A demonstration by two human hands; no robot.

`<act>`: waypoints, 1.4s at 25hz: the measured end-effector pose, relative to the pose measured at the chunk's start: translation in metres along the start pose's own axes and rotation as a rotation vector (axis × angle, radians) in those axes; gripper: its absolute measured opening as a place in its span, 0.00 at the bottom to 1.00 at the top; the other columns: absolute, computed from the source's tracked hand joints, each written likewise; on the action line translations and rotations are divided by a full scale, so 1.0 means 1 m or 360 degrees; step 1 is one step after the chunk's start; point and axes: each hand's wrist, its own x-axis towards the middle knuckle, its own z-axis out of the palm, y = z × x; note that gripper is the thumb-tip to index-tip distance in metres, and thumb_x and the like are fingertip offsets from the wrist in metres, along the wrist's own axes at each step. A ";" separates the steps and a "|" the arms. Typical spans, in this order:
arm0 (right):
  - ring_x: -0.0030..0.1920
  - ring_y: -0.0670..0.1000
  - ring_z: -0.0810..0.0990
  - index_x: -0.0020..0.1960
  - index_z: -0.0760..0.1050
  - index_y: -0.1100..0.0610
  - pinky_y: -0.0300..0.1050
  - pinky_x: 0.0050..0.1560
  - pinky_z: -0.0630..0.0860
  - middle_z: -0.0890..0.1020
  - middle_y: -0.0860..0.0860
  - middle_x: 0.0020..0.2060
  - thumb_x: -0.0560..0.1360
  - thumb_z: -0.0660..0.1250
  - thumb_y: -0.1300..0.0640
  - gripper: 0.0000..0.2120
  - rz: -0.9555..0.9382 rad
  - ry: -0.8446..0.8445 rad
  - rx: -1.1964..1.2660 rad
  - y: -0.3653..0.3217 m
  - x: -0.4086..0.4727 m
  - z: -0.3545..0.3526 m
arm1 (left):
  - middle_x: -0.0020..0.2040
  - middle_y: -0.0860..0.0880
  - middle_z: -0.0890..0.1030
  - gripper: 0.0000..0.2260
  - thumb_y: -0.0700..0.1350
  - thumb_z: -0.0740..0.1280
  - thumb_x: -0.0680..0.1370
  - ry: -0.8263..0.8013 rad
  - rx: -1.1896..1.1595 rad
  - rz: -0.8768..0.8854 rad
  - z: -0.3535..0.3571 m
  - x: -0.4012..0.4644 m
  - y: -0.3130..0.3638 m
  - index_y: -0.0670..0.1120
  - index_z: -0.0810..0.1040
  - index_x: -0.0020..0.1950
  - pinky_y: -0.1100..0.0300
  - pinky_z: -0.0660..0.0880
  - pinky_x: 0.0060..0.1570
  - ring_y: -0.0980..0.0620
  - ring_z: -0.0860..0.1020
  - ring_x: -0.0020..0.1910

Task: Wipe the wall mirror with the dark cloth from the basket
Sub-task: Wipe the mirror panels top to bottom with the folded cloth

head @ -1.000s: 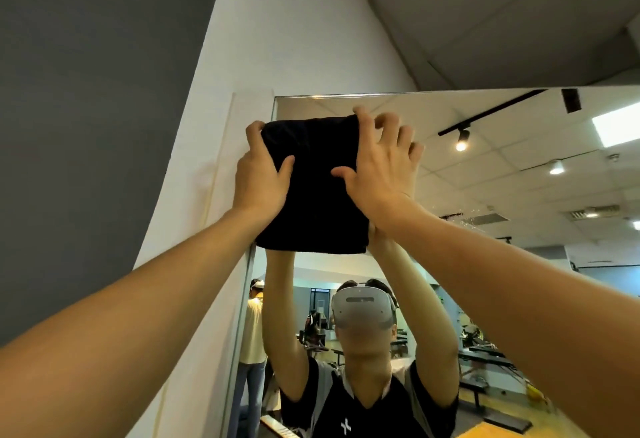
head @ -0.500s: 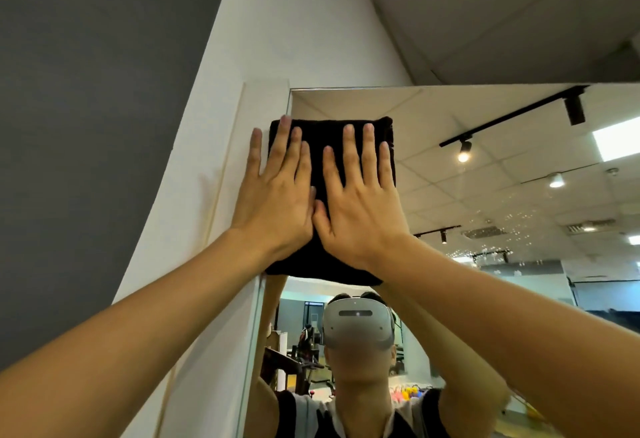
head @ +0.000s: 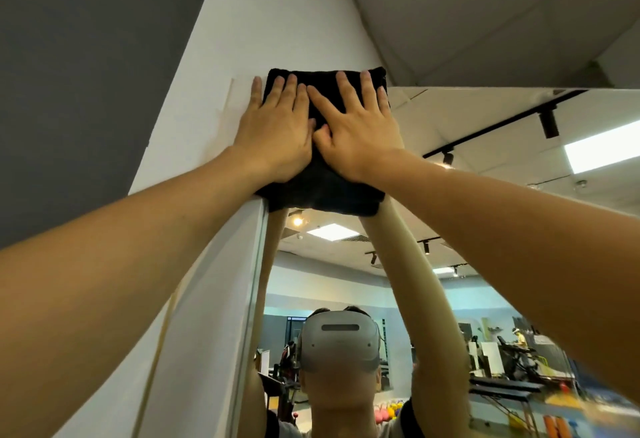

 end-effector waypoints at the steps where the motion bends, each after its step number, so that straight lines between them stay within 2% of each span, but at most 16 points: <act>1: 0.82 0.63 0.39 0.83 0.48 0.41 0.63 0.82 0.41 0.48 0.55 0.84 0.85 0.47 0.41 0.27 0.0027 0.0005 0.0003 -0.001 0.005 0.000 | 0.83 0.40 0.51 0.28 0.52 0.46 0.85 0.0013 0.0016 -0.0009 0.001 0.005 -0.001 0.40 0.50 0.82 0.42 0.39 0.79 0.43 0.48 0.82; 6: 0.83 0.61 0.41 0.83 0.53 0.41 0.62 0.82 0.41 0.51 0.54 0.84 0.85 0.49 0.42 0.26 0.0068 0.0043 0.0062 -0.004 0.004 0.002 | 0.82 0.38 0.52 0.28 0.51 0.48 0.85 0.0044 -0.0006 -0.0014 0.005 0.008 0.003 0.39 0.51 0.82 0.41 0.38 0.79 0.40 0.48 0.82; 14: 0.83 0.60 0.42 0.82 0.55 0.43 0.60 0.82 0.42 0.53 0.54 0.83 0.85 0.50 0.43 0.26 0.0043 0.0067 0.0056 0.048 -0.013 -0.007 | 0.83 0.40 0.47 0.27 0.49 0.51 0.86 0.0154 -0.0484 -0.0139 0.014 0.016 0.063 0.44 0.49 0.83 0.44 0.38 0.79 0.41 0.43 0.82; 20: 0.83 0.59 0.42 0.83 0.54 0.44 0.59 0.82 0.43 0.52 0.53 0.83 0.85 0.49 0.41 0.27 0.0030 0.0058 0.0028 0.101 -0.035 -0.018 | 0.83 0.38 0.48 0.27 0.51 0.49 0.85 0.0179 -0.0337 -0.0142 0.001 0.020 0.120 0.43 0.49 0.83 0.43 0.39 0.79 0.40 0.45 0.82; 27: 0.83 0.59 0.42 0.83 0.54 0.44 0.59 0.82 0.45 0.52 0.54 0.83 0.85 0.48 0.41 0.27 0.0037 0.0056 -0.0045 0.173 -0.063 -0.032 | 0.83 0.37 0.48 0.28 0.51 0.50 0.85 0.0177 -0.0398 -0.0130 -0.003 0.039 0.196 0.43 0.50 0.83 0.41 0.38 0.79 0.38 0.44 0.82; 35: 0.83 0.56 0.42 0.83 0.53 0.44 0.56 0.82 0.48 0.52 0.52 0.84 0.85 0.49 0.43 0.27 0.0069 0.0014 -0.0021 0.280 -0.108 -0.058 | 0.82 0.36 0.46 0.29 0.51 0.50 0.84 0.0169 -0.0409 -0.0153 -0.020 0.052 0.318 0.42 0.49 0.83 0.40 0.37 0.79 0.37 0.42 0.82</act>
